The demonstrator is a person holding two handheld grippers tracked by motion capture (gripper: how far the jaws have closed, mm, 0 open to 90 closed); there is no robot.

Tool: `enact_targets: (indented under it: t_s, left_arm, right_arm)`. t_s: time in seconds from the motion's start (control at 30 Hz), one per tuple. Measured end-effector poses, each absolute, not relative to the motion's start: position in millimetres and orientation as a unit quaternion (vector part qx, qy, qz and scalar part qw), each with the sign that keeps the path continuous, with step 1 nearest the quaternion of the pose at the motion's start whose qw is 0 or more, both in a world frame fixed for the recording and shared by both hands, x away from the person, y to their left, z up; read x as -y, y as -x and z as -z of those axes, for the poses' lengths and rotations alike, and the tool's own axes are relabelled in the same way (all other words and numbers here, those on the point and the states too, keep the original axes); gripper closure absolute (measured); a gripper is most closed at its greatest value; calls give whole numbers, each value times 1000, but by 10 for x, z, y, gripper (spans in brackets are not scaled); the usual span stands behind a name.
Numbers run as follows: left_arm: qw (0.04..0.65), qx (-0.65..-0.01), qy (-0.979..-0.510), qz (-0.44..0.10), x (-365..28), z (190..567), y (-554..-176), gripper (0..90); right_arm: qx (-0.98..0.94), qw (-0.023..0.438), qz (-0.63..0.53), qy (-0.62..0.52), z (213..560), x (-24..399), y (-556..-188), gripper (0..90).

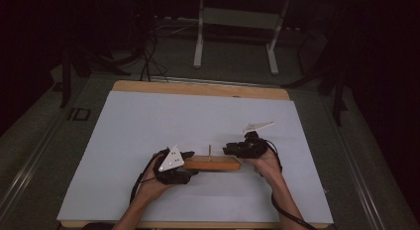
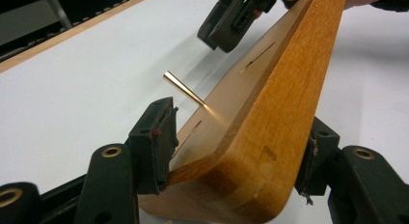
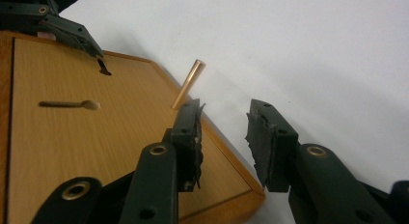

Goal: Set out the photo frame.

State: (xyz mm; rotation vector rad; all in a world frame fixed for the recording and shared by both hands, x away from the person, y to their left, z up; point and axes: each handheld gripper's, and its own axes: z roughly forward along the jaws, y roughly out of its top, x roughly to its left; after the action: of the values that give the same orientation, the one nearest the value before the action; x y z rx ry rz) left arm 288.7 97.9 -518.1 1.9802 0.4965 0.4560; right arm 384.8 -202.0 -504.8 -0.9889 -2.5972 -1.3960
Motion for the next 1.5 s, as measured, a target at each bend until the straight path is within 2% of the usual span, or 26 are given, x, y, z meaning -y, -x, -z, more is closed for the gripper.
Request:
enact_targets:
  t_s: [0.13,0.83,1.5]
  left_arm:
    - [500,-207,-819,-189,-983,5169,-2906,427]
    - [505,-222,-813,-185,-994,5164,-2976,438]
    - [505,-234,-809,-188,-1000,5175,-3025,438]
  right_arm:
    - [836,-15,447,317,5012,2093,-3772,651]
    - [819,-86,471,315,5069,2264,-3536,644]
    - [848,-109,433,284,5176,2396,-3349,613]
